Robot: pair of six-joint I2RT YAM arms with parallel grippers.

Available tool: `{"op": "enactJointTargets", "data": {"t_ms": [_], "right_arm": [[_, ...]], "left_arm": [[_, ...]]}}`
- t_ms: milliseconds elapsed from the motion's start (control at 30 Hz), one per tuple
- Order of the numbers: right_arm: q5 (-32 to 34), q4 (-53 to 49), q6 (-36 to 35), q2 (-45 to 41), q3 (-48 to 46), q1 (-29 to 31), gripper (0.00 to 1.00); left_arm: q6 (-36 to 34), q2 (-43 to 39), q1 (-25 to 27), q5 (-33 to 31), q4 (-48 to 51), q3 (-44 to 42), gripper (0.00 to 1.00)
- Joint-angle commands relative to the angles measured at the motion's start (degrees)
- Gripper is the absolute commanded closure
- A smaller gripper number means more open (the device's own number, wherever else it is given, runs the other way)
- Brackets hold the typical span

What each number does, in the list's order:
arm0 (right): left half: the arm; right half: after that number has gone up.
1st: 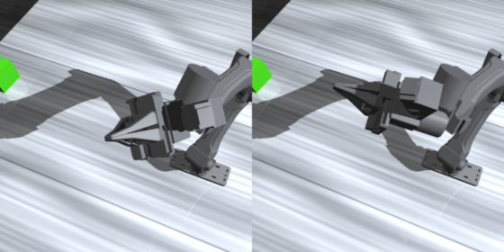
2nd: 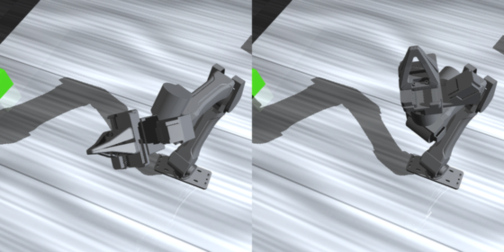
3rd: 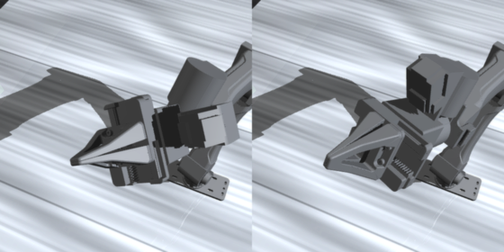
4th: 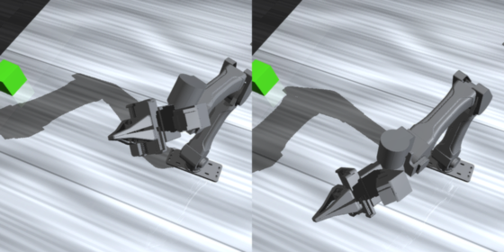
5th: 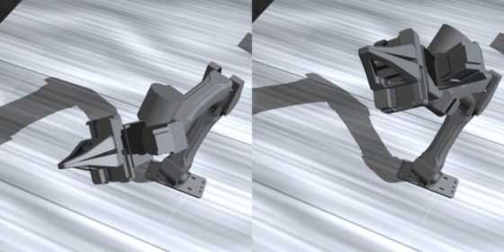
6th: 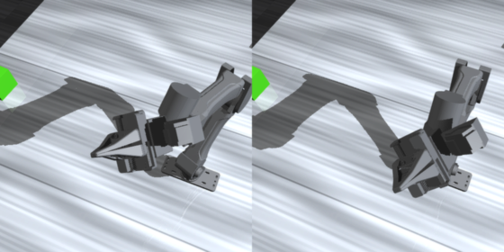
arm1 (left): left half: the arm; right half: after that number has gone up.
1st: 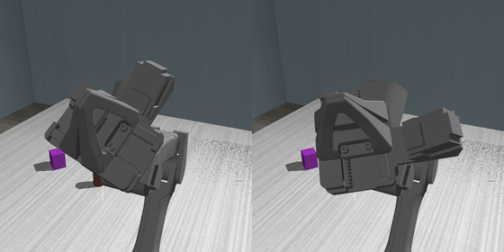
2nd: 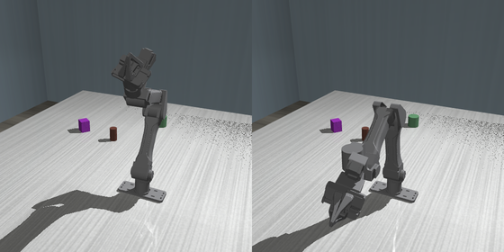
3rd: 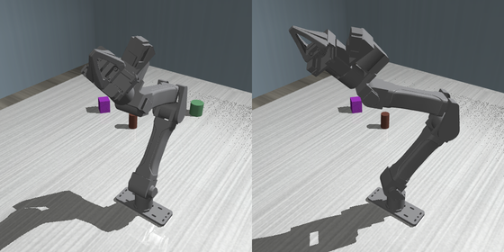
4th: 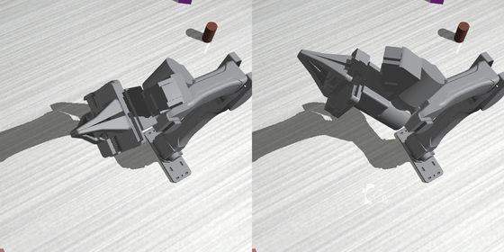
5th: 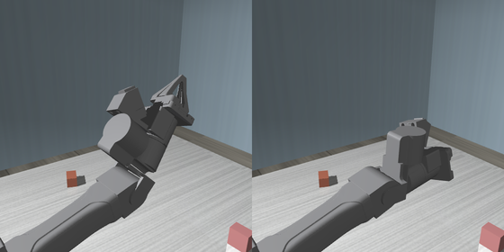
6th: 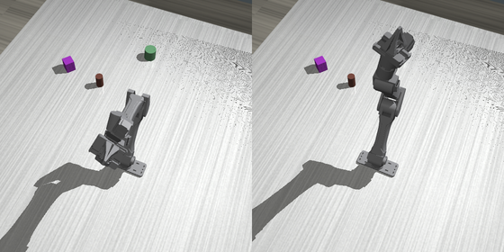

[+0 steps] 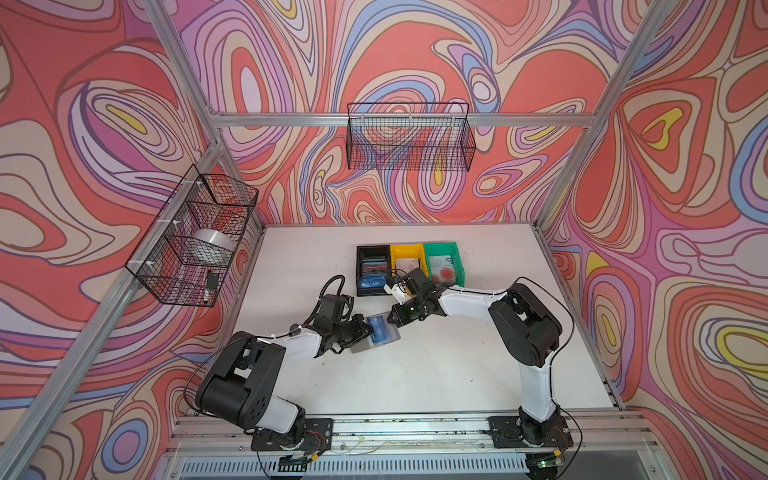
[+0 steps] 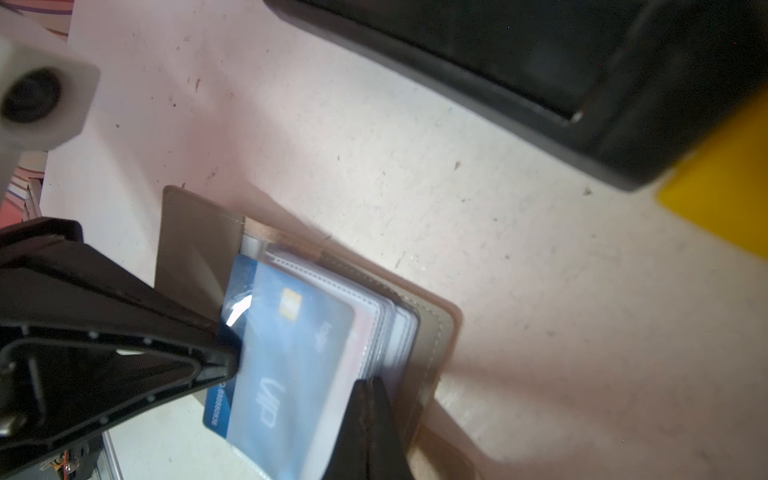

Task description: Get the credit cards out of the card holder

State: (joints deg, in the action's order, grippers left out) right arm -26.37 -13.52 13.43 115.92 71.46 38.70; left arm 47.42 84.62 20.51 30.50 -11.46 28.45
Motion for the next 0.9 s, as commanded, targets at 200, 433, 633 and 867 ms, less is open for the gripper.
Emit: {"op": "enactJointTargets", "data": {"t_ms": [200, 433, 633, 867], "right_arm": [[0.5, -0.8, 0.4, 0.4, -0.2, 0.1, 1.00], [0.3, -1.3, 0.5, -0.4, 0.4, 0.1, 1.00], [0.3, -1.9, 0.3, -0.4, 0.8, 0.1, 1.00], [0.2, -2.6, 0.1, -0.4, 1.3, 0.1, 1.00]], "left_arm": [[-2.7, -0.1, -0.7, -2.9, 9.2, 0.5, 1.00], [-3.7, -2.2, -0.9, -5.0, 14.2, -0.6, 1.00], [-5.3, -5.6, -1.4, -7.1, 20.8, 0.3, 1.00], [-6.0, -9.7, -3.4, -9.1, 26.2, 0.5, 1.00]]}}
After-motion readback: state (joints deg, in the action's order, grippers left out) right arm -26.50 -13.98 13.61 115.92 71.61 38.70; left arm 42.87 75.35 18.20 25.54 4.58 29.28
